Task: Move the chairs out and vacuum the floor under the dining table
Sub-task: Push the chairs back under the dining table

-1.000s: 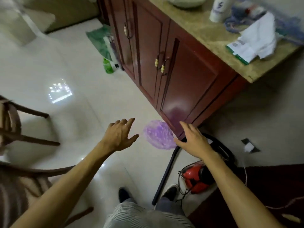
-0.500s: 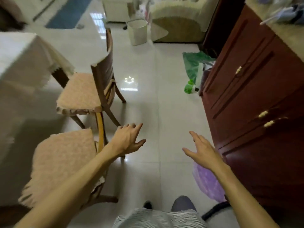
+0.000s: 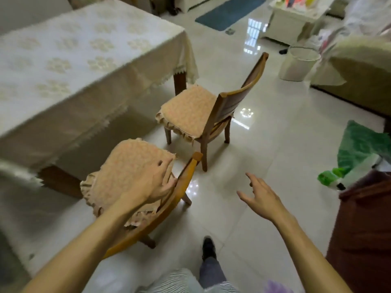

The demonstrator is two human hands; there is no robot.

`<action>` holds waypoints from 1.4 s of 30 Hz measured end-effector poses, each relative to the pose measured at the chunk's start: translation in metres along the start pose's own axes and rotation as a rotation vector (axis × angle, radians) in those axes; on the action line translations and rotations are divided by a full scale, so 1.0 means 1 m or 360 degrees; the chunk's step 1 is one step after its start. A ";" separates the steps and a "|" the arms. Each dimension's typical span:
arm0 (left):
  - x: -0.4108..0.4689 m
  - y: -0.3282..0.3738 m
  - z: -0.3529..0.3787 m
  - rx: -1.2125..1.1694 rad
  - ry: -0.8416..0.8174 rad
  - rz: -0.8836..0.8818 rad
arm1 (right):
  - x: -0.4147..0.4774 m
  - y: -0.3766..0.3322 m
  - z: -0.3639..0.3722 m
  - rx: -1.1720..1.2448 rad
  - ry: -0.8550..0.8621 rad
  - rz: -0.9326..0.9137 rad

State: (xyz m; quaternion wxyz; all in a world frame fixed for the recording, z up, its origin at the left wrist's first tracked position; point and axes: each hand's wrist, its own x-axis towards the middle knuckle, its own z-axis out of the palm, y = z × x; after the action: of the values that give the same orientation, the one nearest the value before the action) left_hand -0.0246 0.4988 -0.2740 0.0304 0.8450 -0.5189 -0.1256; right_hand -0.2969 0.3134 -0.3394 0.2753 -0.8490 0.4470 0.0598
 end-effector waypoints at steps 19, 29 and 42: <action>-0.108 -0.109 0.060 -0.0391 -0.0210 -0.1180 | 0.198 -0.213 0.031 -0.0213 -0.0469 -0.0947; -0.082 -0.184 0.098 -0.0453 -0.0638 -0.1082 | 0.218 -0.254 0.118 -0.0866 -0.0990 -0.0964; -0.059 -0.205 0.197 -0.0989 -0.1353 -0.1261 | 0.256 -0.224 0.187 -0.1643 -0.1555 -0.0592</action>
State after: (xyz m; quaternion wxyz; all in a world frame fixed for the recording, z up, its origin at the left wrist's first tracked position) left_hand 0.0804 0.6604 -0.4913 0.0169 0.8008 -0.0751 -0.5940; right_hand 0.0590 0.3255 -0.4934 0.0137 -0.8089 0.0367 0.5866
